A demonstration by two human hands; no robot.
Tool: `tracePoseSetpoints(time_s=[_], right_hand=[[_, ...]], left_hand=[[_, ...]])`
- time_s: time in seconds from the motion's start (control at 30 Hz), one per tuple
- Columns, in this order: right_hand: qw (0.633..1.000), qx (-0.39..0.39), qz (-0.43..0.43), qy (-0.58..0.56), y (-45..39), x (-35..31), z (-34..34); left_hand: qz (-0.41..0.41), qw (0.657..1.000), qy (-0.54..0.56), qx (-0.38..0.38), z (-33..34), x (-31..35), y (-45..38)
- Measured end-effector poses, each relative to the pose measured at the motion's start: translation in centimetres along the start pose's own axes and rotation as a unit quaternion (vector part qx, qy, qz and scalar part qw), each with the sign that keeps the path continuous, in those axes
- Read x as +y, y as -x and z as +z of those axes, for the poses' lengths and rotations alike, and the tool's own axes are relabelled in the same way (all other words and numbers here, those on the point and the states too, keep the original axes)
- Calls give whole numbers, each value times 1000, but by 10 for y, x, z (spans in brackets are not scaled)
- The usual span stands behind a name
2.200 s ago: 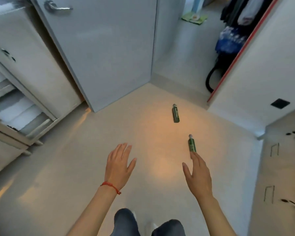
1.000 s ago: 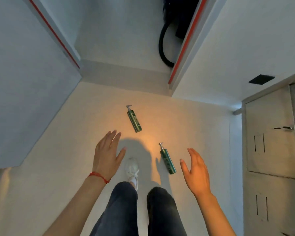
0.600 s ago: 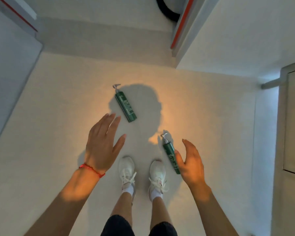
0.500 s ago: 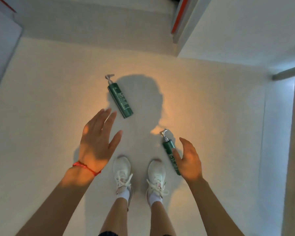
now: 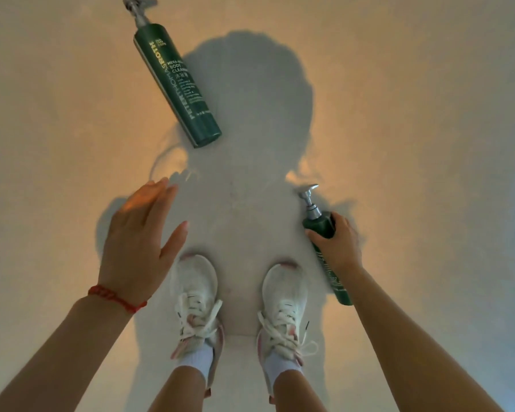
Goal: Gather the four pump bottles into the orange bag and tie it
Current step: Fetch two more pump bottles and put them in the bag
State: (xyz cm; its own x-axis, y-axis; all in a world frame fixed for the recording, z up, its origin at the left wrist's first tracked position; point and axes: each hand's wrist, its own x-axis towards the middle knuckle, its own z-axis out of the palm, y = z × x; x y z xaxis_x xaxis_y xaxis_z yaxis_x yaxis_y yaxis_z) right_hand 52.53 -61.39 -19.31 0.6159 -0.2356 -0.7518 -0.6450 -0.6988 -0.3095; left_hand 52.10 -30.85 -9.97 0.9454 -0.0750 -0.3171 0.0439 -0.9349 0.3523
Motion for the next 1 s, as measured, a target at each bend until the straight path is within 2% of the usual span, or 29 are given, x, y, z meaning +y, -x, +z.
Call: tracePoseSetpoints(time_s=[0.1, 0.23, 0.47, 0.57, 0.77, 1.0], right_hand=[[999, 6, -7, -38, -1, -4, -3], [990, -4, -26, -136, 22, -38, -32], [956, 6, -112, -270, 96, -169, -115], [938, -4, -120, -325, 127, -227, -154], [918, -14, -125, -376, 151, -316, -205], [919, -29, -131, -371, 111, -375, -230]], left_hand=[[-14, 1000, 3, -9, 3, 1, 6], [-32, 999, 21, -9, -26, 10, 2], [-49, 996, 71, 29, -141, 40, -27], [-46, 993, 96, 46, -196, 48, -43], [-60, 988, 117, 82, -271, 49, -71], [-107, 988, 102, 54, -279, 26, -119]])
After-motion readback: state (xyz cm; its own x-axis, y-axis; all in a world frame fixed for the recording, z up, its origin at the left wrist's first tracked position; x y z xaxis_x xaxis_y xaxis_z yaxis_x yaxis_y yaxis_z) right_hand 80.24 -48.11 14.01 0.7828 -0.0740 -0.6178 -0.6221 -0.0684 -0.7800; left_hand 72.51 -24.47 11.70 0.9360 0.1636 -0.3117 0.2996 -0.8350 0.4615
